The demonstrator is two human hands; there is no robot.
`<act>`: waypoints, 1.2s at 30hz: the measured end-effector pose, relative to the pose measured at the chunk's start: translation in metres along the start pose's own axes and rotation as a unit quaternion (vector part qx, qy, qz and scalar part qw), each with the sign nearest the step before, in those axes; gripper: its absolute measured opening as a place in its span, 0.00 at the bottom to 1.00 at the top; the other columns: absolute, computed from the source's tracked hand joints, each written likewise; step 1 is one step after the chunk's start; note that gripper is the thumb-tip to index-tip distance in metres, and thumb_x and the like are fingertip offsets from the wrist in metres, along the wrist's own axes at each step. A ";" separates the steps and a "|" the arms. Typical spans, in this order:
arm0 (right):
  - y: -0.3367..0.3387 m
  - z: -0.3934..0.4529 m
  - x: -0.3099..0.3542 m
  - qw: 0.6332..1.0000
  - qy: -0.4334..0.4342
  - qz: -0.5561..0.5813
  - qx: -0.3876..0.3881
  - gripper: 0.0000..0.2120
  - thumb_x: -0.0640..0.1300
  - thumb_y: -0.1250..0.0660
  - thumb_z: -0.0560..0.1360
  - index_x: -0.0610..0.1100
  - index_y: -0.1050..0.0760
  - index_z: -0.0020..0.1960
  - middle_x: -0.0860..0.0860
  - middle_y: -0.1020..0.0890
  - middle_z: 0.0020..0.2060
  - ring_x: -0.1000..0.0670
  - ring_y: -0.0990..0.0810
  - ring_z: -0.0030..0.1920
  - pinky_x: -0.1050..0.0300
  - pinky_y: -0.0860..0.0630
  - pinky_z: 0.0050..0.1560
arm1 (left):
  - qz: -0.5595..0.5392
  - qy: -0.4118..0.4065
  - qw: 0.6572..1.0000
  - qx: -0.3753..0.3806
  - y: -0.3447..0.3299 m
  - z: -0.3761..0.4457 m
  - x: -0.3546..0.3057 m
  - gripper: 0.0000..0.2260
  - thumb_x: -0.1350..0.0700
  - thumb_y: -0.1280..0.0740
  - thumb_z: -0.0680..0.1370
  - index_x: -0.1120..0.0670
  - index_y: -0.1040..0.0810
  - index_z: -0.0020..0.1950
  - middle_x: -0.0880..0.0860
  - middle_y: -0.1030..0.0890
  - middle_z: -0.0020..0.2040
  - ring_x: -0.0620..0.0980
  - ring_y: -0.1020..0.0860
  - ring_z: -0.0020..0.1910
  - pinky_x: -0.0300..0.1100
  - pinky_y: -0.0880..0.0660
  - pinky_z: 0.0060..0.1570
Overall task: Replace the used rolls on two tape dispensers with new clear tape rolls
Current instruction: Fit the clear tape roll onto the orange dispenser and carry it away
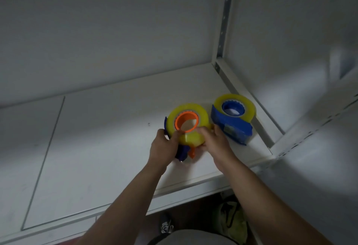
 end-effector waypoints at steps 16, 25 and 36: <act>0.016 0.019 -0.020 0.974 0.050 -0.219 0.025 0.23 0.63 0.44 0.77 0.47 0.32 0.62 0.46 0.21 0.53 0.48 0.19 0.46 0.49 0.19 0.43 | 0.081 -0.045 0.995 -0.032 -0.023 0.009 0.012 0.21 0.43 0.36 0.78 0.55 0.30 0.63 0.57 0.17 0.46 0.56 0.19 0.45 0.44 0.27 0.39; 0.020 0.015 -0.026 0.988 0.045 -0.140 0.040 0.29 0.58 0.40 0.77 0.56 0.47 0.73 0.49 0.25 0.60 0.45 0.19 0.51 0.46 0.17 0.42 | 0.008 -0.004 1.000 -0.015 -0.032 0.012 0.013 0.17 0.44 0.35 0.77 0.52 0.32 0.61 0.58 0.18 0.53 0.57 0.19 0.47 0.48 0.22 0.44; 0.022 0.009 -0.030 0.988 0.094 -0.109 0.063 0.32 0.52 0.37 0.77 0.57 0.52 0.75 0.53 0.27 0.59 0.47 0.22 0.53 0.43 0.18 0.45 | -0.055 0.042 0.998 0.000 -0.033 0.004 0.003 0.21 0.44 0.34 0.76 0.52 0.34 0.64 0.58 0.19 0.54 0.56 0.18 0.48 0.55 0.20 0.51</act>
Point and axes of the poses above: each hand's wrist, its own z-axis towards the middle knuckle, its own y-axis out of the back of the hand, x = y × z, the point moved 3 cm from there along z, towards the middle knuckle
